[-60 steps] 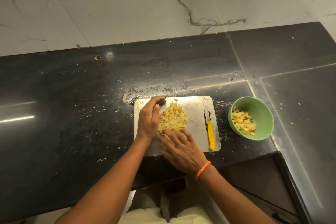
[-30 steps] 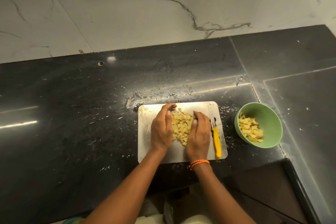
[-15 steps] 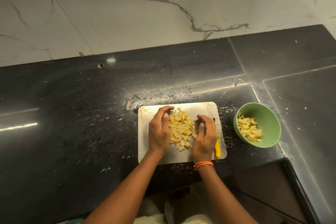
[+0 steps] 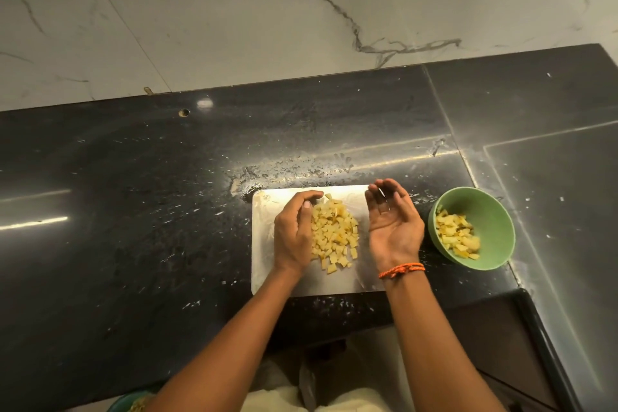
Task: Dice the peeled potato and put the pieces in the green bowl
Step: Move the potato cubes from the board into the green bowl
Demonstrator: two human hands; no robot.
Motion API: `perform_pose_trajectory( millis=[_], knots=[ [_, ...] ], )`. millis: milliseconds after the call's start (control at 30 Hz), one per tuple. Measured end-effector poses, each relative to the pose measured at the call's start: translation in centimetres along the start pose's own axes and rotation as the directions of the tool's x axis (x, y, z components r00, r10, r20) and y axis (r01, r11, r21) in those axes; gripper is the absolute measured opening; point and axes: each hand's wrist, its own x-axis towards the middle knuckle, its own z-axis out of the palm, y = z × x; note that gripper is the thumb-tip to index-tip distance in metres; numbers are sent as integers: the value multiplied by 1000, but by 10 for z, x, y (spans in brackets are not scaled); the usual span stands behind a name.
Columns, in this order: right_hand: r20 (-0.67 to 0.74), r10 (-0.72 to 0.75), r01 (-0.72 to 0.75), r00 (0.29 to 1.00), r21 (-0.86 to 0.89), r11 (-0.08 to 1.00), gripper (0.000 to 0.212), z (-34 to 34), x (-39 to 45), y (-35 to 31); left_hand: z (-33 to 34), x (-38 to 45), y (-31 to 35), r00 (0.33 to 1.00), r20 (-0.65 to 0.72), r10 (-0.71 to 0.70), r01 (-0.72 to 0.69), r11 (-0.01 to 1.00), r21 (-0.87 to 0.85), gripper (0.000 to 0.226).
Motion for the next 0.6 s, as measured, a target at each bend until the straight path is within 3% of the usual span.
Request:
perform_pose_trajectory(
  millis=[67,100,133,200,233,333,467,600],
  knots=[
    [-1,-96,92,995,-263,960,24,-3,0,0,1,1,1,1000,-6,-11,11,1000,-9,34],
    [47,-177,176,983,-504,846,24,-5,-2,2,1,2,0,1000,-9,-18,17,1000,-19,34],
    [145,-245,272,959,-719,640,24,-9,-6,7,2,1,0,1000,-11,-19,18,999,-27,34],
    [375,-217,418,901,-883,212,28,-19,-18,26,6,1,1,1000,-16,-9,9,1000,-25,33],
    [427,-150,442,892,-893,83,35,-22,-25,38,10,0,1,1000,-16,-6,6,1000,-23,33],
    [512,-52,499,857,-852,-157,55,-28,-33,65,20,-2,3,1000,13,1,-1,999,-36,33],
    [614,45,532,788,-642,-552,88,-27,-24,62,3,8,4,1000,3,-5,6,995,-104,35],
    [609,151,543,778,-533,-648,92,-23,-13,65,-15,14,-3,999,40,24,-21,998,-67,35]
  ],
)
